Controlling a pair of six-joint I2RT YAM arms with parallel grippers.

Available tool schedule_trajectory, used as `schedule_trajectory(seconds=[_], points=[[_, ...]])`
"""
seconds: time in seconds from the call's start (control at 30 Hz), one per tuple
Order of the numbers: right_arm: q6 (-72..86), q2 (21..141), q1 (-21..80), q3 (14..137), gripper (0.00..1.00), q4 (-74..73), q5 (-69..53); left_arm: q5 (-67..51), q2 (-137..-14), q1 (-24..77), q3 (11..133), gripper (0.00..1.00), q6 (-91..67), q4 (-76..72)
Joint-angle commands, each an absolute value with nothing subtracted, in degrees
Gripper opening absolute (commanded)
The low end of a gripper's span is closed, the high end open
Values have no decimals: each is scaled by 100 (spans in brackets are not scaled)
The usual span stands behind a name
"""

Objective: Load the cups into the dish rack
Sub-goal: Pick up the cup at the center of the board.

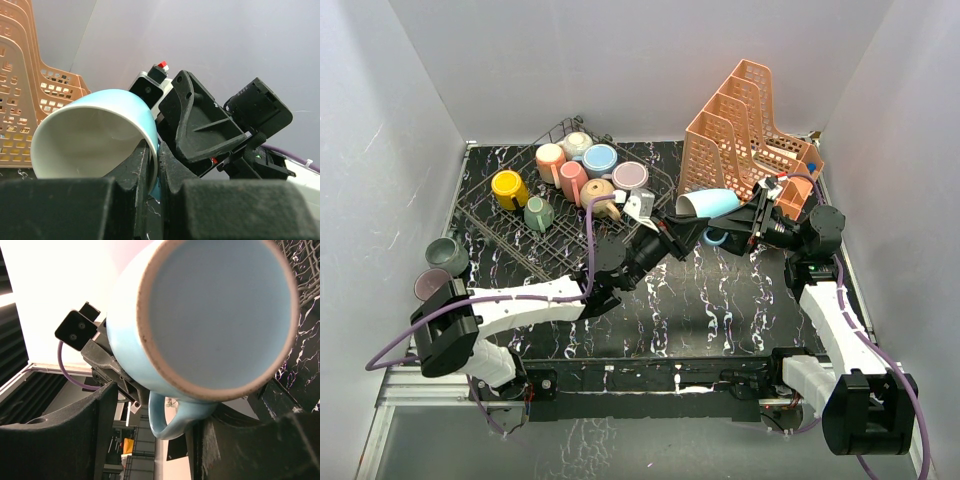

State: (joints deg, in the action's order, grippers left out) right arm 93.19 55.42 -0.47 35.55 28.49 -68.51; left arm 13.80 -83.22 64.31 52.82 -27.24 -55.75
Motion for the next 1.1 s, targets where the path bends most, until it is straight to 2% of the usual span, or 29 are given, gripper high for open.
schedule_trajectory(seconds=[0.0, 0.37, 0.63, 1.07], points=[[9325, 5462, -44, 3629, 56, 2997, -6715, 1316, -7676, 6484, 5299, 0, -2802, -6487], [9375, 5455, -44, 3674, 46, 2825, -6746, 1246, -7686, 6478, 5302, 0, -2998, -6731], [9371, 5462, -51, 3681, 30, 2820, -6762, 1099, -7813, 6478, 5388, 0, -3155, -6864], [9386, 5569, -44, 3795, 35, 2833, -6744, 734, -8168, 6479, 5424, 0, -3409, -6865]])
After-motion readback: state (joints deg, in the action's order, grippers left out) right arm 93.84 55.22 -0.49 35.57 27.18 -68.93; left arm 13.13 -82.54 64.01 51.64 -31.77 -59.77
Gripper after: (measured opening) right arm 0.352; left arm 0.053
